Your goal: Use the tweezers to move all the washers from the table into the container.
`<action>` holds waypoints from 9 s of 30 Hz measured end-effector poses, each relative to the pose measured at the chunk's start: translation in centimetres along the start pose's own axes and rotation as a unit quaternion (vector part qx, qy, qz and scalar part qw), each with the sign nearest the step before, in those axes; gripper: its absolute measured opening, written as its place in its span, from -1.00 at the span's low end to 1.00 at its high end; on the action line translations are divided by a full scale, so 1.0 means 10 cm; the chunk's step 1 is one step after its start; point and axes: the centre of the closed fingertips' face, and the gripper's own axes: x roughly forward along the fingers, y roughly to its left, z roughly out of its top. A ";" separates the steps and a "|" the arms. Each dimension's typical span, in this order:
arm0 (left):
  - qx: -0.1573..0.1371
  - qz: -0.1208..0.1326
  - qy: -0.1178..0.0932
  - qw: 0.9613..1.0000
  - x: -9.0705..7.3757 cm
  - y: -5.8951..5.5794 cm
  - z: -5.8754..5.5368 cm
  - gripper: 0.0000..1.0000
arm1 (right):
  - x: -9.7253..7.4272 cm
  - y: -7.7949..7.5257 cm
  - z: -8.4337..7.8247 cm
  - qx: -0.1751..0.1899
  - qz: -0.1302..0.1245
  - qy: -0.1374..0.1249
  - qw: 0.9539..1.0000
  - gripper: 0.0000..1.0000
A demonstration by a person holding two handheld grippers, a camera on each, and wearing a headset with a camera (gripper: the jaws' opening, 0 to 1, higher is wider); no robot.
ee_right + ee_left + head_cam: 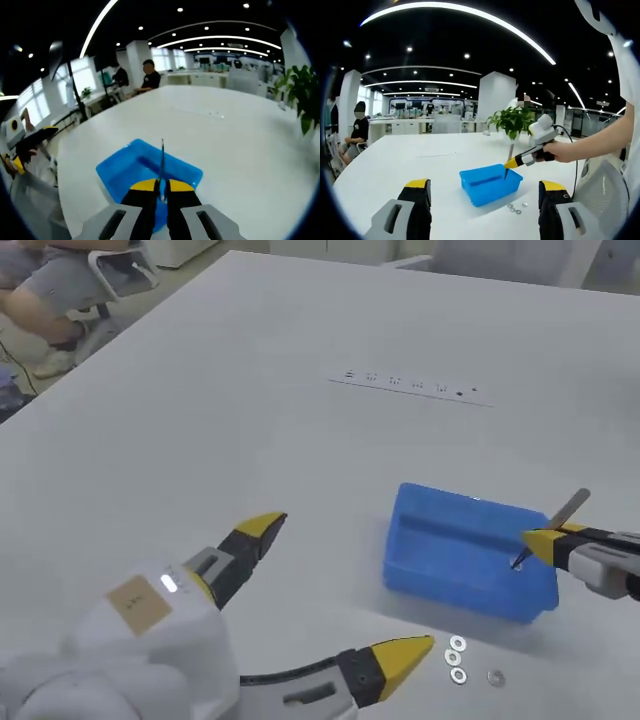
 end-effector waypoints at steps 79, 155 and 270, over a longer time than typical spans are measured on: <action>0.006 -0.002 0.048 0.999 -0.01 0.04 -0.18 0.80 | 0.00 0.87 -0.50 0.015 0.033 0.010 0.999 -0.92; 0.000 -0.002 0.058 0.998 -0.01 0.06 -0.23 0.72 | 0.18 0.15 -0.07 -0.011 0.008 0.002 1.000 -0.92; 0.020 -0.015 0.079 0.997 0.00 0.01 -0.29 0.59 | 0.25 0.33 0.16 0.006 0.054 -0.006 0.998 -0.93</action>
